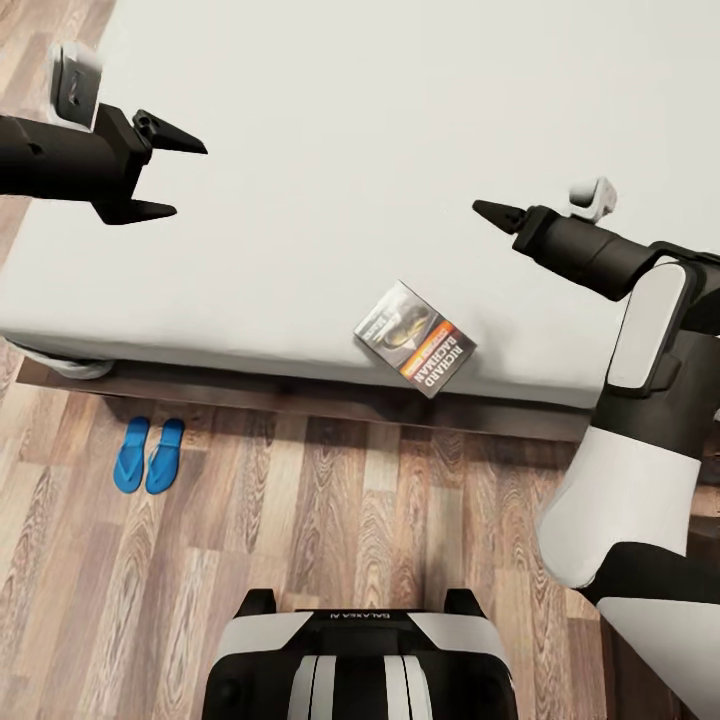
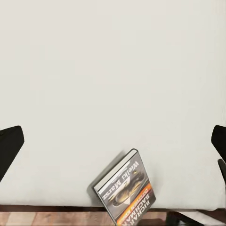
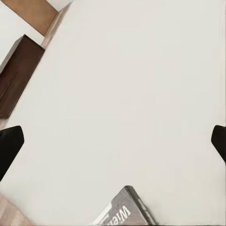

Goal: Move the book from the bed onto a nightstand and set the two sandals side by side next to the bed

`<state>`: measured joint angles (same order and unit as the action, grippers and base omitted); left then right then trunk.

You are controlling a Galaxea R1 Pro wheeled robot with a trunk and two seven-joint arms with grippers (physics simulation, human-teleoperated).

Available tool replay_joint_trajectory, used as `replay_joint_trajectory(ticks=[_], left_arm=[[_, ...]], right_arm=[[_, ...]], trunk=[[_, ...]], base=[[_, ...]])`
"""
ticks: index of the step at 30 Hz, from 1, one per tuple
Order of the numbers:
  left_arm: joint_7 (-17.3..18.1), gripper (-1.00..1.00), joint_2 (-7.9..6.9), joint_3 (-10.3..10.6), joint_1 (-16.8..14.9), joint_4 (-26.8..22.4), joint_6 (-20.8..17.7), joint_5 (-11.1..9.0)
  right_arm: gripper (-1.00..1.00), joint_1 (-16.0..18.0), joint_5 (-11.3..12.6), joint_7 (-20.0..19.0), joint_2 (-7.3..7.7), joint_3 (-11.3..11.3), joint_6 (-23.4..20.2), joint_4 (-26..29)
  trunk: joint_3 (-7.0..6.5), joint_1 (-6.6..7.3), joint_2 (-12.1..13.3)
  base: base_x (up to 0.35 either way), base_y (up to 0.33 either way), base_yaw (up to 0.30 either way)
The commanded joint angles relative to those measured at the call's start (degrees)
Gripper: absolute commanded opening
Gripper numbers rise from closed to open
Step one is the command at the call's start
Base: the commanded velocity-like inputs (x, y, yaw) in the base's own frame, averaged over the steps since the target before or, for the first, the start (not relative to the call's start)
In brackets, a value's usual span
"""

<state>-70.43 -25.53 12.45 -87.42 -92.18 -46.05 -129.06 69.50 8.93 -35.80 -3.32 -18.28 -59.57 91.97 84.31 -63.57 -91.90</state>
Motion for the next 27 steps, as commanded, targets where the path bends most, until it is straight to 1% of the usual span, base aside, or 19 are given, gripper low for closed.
replay_joint_trajectory(ticks=[1,3,6,7,8,9,10,11,14,18,20,23,27], left_arm=[[-0.47,1.00,-0.05,0.02,-0.04,-0.02,-0.26,-0.38],[-0.45,1.00,-0.17,0.29,0.14,-0.02,-0.27,-0.39],[-0.42,1.00,-0.40,0.35,0.19,-0.02,-0.28,-0.40],[-0.46,1.00,-0.62,0.34,0.35,-0.02,-0.54,-0.40],[-0.46,1.00,-0.62,0.34,0.35,-0.02,-0.54,-0.40],[-0.47,1.00,-0.71,0.32,0.52,-0.02,-0.80,-0.40],[-0.47,1.00,-0.71,0.32,0.52,-0.02,-0.80,-0.40],[-0.46,1.00,-1.00,0.31,0.81,-0.02,-1.16,-0.40],[-0.32,1.00,-2.27,0.26,1.65,-0.04,-1.61,-0.40],[0.88,1.00,-4.72,0.27,3.21,-0.08,-1.94,-0.40],[1.59,1.00,-5.65,0.26,3.99,-0.09,-2.05,-0.37],[2.29,1.00,-6.52,0.27,4.80,-0.10,-2.18,-0.36],[2.72,1.00,-7.06,0.29,5.32,-0.10,-2.30,-0.34]], right_arm=[[1.00,0.05,0.22,-0.07,-0.07,-0.15,-0.43,0.01],[1.00,-0.60,0.34,-0.12,-0.10,-0.88,-0.43,0.30],[1.00,-0.75,0.37,-0.17,-0.08,-1.20,-0.43,0.37],[1.00,-0.84,0.64,-0.31,0.01,-2.35,-0.43,0.42],[1.00,-0.84,0.64,-0.31,0.01,-2.35,-0.43,0.42],[1.00,-0.90,1.00,-0.37,0.05,-3.24,-0.43,0.45],[1.00,-0.90,1.00,-0.37,0.05,-3.24,-0.43,0.45],[1.00,-1.19,1.61,-0.45,0.12,-4.09,-0.43,0.47],[1.00,-2.40,2.83,-0.51,0.34,-4.96,-0.43,0.48],[1.00,-4.58,4.99,-0.55,0.96,-5.44,-0.43,0.49],[1.00,-5.66,6.16,-0.56,1.21,-5.54,-0.43,0.52],[1.00,-7.29,7.72,-0.57,1.41,-5.59,-0.43,0.55],[1.00,-9.73,8.95,-0.58,1.50,-5.51,-0.43,0.57]], trunk=[[-0.05,0.00,-0.02],[-0.19,0.00,-0.02],[-0.40,0.00,-0.02],[-0.47,0.00,-0.02],[-0.55,0.00,-0.02],[-0.62,0.00,-0.02],[-0.69,0.00,-0.02],[-0.77,0.00,-0.02],[-1.00,0.00,-0.02],[-1.30,0.00,-0.02],[-1.45,0.00,-0.02],[-1.68,0.00,-0.02],[-1.99,0.00,-0.02]], base=[[0.002,0.002,-0.206],[0.001,0.014,-0.205],[0.000,0.108,-0.204],[0.000,0.095,-0.192],[0.000,0.095,-0.192],[0.000,0.061,-0.186],[0.000,0.061,-0.186],[0.000,0.039,-0.183],[0.000,0.025,-0.180],[0.000,0.012,-0.176],[0.000,0.006,-0.174],[0.000,0.003,-0.173],[0.000,0.002,-0.173]])
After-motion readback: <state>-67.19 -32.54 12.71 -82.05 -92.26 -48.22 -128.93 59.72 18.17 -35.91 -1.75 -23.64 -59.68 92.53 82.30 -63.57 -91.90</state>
